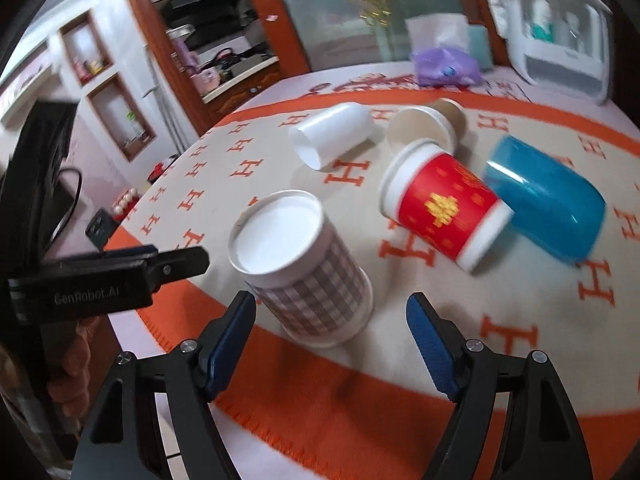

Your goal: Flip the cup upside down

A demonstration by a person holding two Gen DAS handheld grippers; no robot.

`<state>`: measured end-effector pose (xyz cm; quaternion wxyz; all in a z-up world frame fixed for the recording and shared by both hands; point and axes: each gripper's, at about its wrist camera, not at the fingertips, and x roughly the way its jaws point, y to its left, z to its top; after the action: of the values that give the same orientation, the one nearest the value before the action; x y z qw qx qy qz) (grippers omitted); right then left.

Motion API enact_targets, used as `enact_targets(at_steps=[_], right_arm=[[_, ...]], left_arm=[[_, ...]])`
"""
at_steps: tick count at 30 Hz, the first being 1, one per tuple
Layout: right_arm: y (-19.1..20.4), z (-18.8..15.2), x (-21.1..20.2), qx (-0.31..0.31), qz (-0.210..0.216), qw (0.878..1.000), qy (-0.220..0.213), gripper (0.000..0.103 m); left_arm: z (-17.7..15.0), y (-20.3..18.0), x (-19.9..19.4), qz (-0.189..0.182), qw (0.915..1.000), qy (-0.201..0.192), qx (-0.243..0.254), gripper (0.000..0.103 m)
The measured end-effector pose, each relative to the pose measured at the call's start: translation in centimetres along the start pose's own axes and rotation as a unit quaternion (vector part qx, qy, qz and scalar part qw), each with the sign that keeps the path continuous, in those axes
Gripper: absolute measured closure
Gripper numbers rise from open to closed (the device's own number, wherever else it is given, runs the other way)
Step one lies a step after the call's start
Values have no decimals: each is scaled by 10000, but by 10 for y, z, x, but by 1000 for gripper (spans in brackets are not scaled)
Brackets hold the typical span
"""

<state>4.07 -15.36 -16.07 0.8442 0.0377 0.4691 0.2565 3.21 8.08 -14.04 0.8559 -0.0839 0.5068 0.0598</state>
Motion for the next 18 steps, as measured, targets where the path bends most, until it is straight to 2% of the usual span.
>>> enact_targets(at_steps=[5,11,18], right_arm=[[-10,5,-33,564,-116,9982,189,24],[5,23,-94,679,-393,9968,159,24],[27,48,-160,854,-638,9943,83,17]], left_arm=[[0,-8,-24,-78,9999,-21,148,24],[9,-25,-71,-177,9991,-124,373,24],[23,-47,-128,-261,9973,-375,581,24]])
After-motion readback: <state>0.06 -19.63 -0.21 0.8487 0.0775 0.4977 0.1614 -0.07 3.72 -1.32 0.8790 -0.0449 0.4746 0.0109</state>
